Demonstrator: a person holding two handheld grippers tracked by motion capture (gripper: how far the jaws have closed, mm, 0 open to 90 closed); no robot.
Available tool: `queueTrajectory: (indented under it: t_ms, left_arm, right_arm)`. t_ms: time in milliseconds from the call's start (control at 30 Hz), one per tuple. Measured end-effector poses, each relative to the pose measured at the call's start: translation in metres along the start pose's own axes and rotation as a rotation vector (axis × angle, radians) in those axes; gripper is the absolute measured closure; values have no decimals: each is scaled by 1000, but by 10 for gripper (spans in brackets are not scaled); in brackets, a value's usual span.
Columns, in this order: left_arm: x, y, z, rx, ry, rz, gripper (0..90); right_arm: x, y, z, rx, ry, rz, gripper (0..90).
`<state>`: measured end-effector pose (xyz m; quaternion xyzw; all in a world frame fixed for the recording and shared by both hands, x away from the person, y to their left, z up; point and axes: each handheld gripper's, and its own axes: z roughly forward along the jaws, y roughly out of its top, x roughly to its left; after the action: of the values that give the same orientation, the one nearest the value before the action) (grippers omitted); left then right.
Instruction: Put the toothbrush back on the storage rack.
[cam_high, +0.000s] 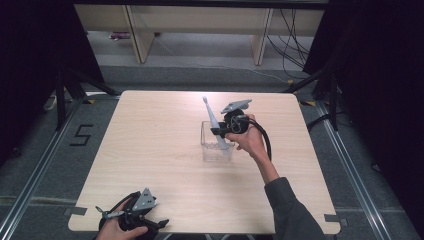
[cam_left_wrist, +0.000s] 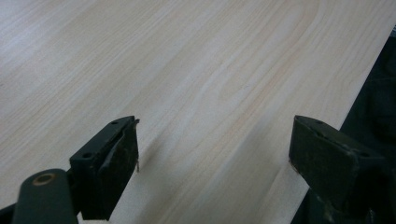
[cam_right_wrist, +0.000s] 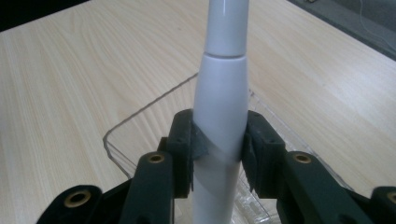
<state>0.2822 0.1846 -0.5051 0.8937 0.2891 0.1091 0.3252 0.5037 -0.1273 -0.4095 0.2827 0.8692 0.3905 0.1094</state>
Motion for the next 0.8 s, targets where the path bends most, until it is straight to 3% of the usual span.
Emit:
queueTrajectory:
  t_ms: [33, 67, 100, 267, 333, 433, 500, 533, 567, 633, 733, 800]
  left_arm:
    - [0, 0, 0, -1, -1, -3, 152]
    - [0, 0, 0, 0, -1, 0, 152]
    - [0, 0, 0, 0, -1, -2, 152]
    - [0, 0, 0, 0, 0, 0, 152]
    - [-1, 0, 0, -5, 10, 0, 152]
    - [0, 0, 0, 0, 0, 1, 152]
    - [-1, 0, 0, -8, 3, 1, 152]
    - [-1, 0, 0, -9, 3, 2, 152]
    - [-1, 0, 0, -9, 3, 1, 152]
    - [-1, 0, 0, -12, 5, -1, 152]
    - [-1, 0, 0, -10, 4, 1, 152]
    - [-1, 0, 0, -9, 4, 2, 152]
  right_arm:
    - [2, -1, 2, -6, -4, 21, 669]
    - [0, -1, 2, 13, -1, 0, 669]
    - [3, -3, 4, 16, -8, 31, 668]
    - [1, -3, 8, 51, -2, -5, 668]
    - [4, -2, 9, 79, -7, 34, 668]
    - [2, -2, 15, 81, -8, -10, 668]
    - [5, -2, 16, 107, -17, 44, 668]
    - [6, -1, 17, 124, -14, 39, 668]
    - [3, -1, 19, 115, -9, -2, 668]
    - [7, 0, 21, 131, -45, 54, 667]
    - [6, 2, 22, 146, -36, 43, 667]
    - [3, 3, 24, 139, -33, -8, 667]
